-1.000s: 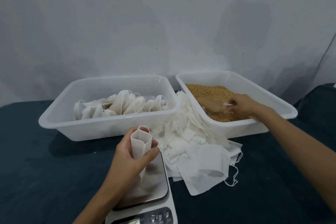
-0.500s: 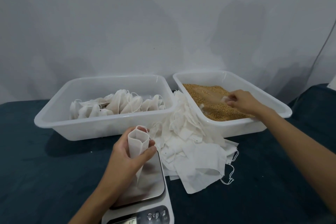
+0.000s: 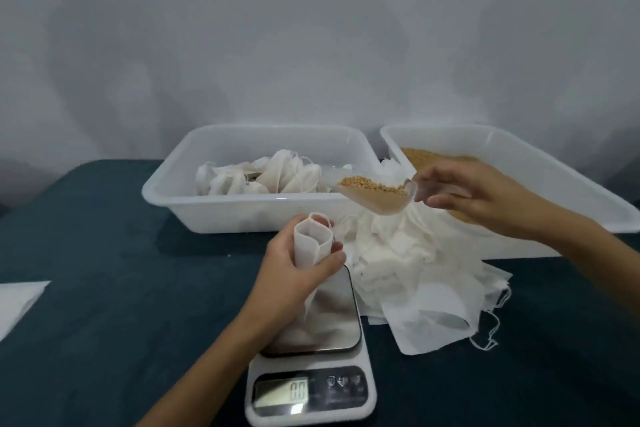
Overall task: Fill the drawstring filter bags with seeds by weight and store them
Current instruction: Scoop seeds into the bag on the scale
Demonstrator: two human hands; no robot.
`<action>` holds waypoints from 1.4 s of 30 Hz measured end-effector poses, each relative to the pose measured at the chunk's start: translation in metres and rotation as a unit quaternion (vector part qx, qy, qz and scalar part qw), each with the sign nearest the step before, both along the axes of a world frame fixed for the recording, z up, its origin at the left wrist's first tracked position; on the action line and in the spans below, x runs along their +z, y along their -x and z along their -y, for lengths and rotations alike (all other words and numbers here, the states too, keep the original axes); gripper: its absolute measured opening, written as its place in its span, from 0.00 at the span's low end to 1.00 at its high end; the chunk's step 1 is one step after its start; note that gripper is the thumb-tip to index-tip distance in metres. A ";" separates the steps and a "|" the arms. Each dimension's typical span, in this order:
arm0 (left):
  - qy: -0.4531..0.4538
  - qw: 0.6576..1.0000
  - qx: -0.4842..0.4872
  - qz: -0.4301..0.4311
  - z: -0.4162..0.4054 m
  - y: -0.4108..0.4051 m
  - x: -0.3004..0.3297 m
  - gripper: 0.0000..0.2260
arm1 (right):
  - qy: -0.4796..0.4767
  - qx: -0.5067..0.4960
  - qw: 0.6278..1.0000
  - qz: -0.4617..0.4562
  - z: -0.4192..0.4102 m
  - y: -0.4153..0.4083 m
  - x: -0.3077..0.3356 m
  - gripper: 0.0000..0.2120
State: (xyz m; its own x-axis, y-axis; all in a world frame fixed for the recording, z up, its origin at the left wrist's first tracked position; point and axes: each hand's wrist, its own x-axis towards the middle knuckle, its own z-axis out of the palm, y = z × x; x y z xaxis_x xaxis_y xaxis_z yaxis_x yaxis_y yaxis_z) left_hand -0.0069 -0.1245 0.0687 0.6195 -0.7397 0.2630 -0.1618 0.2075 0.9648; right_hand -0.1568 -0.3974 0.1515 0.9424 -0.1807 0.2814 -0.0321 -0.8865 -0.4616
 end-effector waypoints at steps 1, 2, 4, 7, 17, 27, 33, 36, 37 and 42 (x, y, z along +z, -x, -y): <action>0.001 1.000 -0.001 -0.004 0.000 0.000 0.000 0.13 | 0.028 0.011 1.000 0.000 -0.007 -0.001 0.003 0.10; 0.002 1.000 -0.001 -0.009 -0.001 -0.001 0.000 0.13 | 0.048 0.019 0.999 0.000 -0.014 -0.002 0.006 0.10; 0.001 1.000 0.002 -0.017 -0.005 -0.003 -0.001 0.13 | 0.066 0.027 0.997 0.004 -0.025 -0.001 0.012 0.11; -0.012 1.000 0.007 -0.007 -0.012 -0.005 -0.003 0.12 | 0.098 0.011 0.995 -0.011 -0.036 0.002 0.020 0.15; -0.003 1.000 -0.022 -0.013 -0.013 -0.004 -0.008 0.13 | 0.164 0.020 0.986 -0.001 -0.048 0.000 0.039 0.17; -0.011 1.000 -0.013 -0.019 -0.011 -0.002 -0.014 0.16 | 0.259 0.050 0.965 0.001 -0.053 -0.005 0.051 0.17; -0.013 1.000 -0.018 -0.015 -0.011 -0.001 -0.013 0.18 | 0.266 0.055 0.962 -0.003 -0.056 -0.008 0.053 0.18; -0.010 1.000 -0.013 -0.020 -0.011 -0.003 -0.014 0.20 | 0.262 0.051 0.964 -0.001 -0.058 -0.009 0.052 0.17; -0.012 1.000 -0.012 -0.020 -0.011 -0.003 -0.014 0.20 | 0.262 0.050 0.964 0.000 -0.058 -0.009 0.052 0.17; -0.012 1.000 -0.008 -0.015 -0.011 -0.003 -0.013 0.19 | 0.268 0.044 0.962 0.000 -0.060 -0.011 0.053 0.17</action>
State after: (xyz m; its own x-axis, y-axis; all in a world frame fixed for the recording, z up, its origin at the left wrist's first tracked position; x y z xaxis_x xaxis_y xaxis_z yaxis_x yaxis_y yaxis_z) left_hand -0.0037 -0.1135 0.0555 0.6144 -0.7559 0.2263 -0.1304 0.1857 0.9739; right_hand -0.1463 -0.3378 0.2044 0.9477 0.0710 0.3112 0.0537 -0.9965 0.0638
